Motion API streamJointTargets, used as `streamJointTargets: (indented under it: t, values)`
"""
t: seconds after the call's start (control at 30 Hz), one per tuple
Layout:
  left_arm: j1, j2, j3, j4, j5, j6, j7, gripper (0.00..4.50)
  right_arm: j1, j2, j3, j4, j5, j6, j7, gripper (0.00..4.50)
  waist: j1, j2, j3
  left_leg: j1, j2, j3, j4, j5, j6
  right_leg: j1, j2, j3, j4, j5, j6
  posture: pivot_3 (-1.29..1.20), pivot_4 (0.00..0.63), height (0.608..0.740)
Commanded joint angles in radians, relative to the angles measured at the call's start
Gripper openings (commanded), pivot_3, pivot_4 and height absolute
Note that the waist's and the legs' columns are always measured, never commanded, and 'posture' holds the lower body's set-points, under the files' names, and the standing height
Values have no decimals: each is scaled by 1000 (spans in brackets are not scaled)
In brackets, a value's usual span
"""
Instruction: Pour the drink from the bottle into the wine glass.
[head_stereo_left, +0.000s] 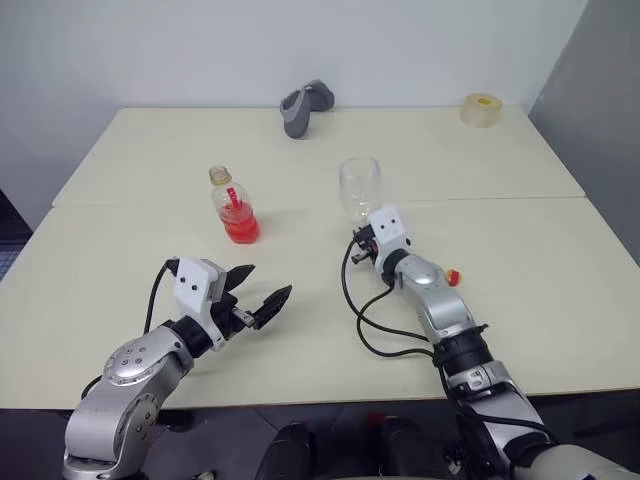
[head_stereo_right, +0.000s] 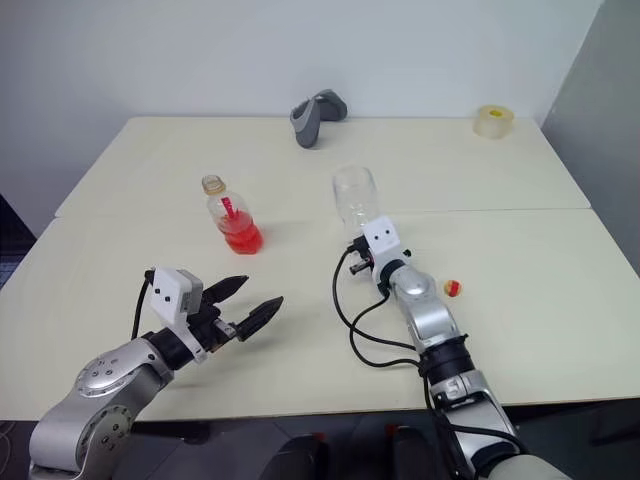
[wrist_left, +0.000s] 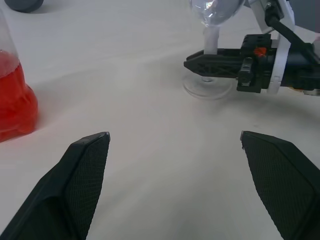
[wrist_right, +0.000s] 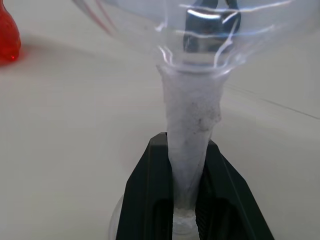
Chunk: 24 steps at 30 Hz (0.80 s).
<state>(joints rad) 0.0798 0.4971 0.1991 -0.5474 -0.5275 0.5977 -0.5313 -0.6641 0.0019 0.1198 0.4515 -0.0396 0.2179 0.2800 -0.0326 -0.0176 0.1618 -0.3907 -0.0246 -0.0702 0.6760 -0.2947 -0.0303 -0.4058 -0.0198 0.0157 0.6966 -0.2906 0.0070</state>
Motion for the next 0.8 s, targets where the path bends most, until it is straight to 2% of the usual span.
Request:
streamJointTargets:
  t: [0.03, 0.2, 0.37, 0.53, 0.8]
  values:
    - [-16, -3, -5, -5, 6, -30, 4, 4500, -112, 50, -13, 101, 18, -156, -22, 253, -1, 0, 0, 0, 0, 0, 0, 0, 0, 0, 0, 0, 0, 0, 0, 0, 150, 740]
    - [-28, -5, -18, 5, 9, -37, 0, 4500, -232, 111, -35, 368, 14, -330, -68, 253, -3, 0, 0, 0, 0, 0, 0, 0, -1, 0, 0, 0, 0, 0, 0, 0, 150, 740]
    - [-35, -5, -23, 9, 7, -42, 3, 4500, -284, 131, -45, 591, -5, -434, -117, 253, 3, 0, 0, 0, 0, 0, 0, 1, -1, 0, 0, 0, 0, 0, 0, 0, 150, 740]
    - [-40, -9, -32, 12, 10, -47, 9, 4500, -283, 126, -57, 693, -13, -491, -128, 253, 0, 1, 0, 0, 0, 0, 0, 1, -1, 0, 0, 0, 0, 0, 0, 0, 150, 740]
    - [-58, -15, -44, 25, 14, -53, 16, 4500, -285, 121, -90, 725, -5, -509, -136, 253, 1, 0, 0, 0, 0, 0, 0, 1, -1, 1, 0, 0, 0, 0, 0, 0, 150, 740]
